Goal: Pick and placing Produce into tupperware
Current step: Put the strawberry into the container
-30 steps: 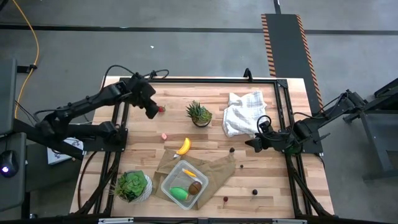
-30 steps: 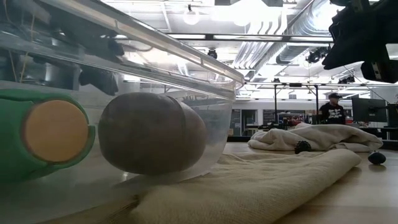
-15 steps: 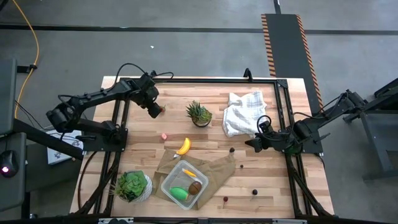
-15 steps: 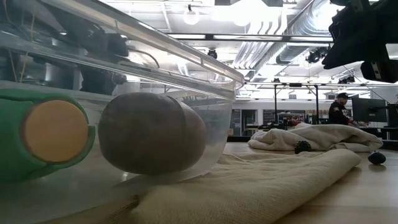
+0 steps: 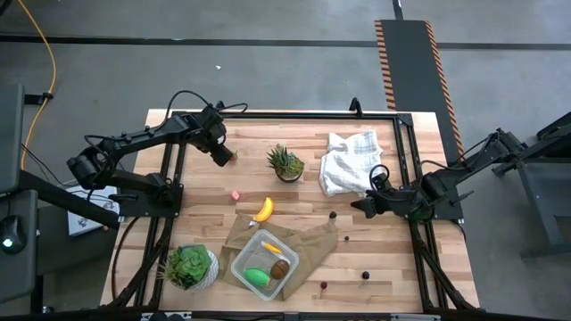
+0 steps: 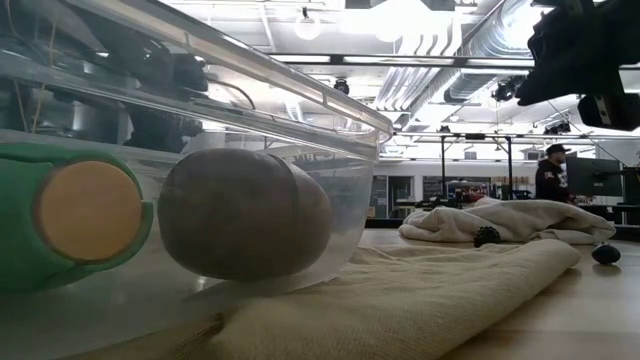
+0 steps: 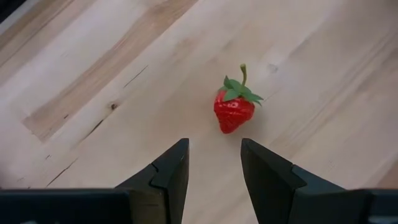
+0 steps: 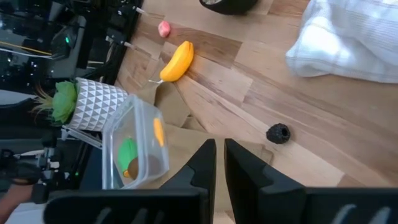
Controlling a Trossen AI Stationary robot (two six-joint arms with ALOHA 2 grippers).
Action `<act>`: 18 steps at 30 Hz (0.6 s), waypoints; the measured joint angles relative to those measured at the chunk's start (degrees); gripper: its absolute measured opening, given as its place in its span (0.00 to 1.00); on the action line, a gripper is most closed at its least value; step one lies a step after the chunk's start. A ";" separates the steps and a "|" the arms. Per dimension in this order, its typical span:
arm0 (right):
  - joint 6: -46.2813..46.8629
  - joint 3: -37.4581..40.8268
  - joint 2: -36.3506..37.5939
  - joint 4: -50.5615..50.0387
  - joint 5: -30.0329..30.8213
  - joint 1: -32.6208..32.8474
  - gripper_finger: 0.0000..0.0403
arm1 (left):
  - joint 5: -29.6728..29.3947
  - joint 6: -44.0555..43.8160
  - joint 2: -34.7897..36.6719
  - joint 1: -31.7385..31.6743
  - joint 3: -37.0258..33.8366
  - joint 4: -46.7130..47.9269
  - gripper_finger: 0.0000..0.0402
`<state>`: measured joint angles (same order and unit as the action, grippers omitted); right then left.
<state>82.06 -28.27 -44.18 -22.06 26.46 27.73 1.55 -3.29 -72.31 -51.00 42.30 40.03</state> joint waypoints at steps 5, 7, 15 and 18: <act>0.00 -0.02 0.00 0.15 0.00 0.00 0.05 | 0.59 -2.36 0.00 0.00 0.00 -1.96 0.33; 0.00 -0.02 0.00 0.17 0.00 0.01 0.05 | 2.53 -2.32 0.00 0.00 0.00 -3.03 0.33; 0.00 -0.02 0.00 0.57 -0.17 -0.01 0.05 | 5.98 0.20 0.00 0.00 0.00 -4.35 0.42; 0.13 -0.02 0.00 0.59 -0.29 -0.01 0.05 | 5.87 1.85 0.00 0.00 0.00 -4.35 0.48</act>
<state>82.19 -28.29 -44.18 -21.47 26.17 27.73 7.42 -1.45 -72.31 -51.00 42.30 35.68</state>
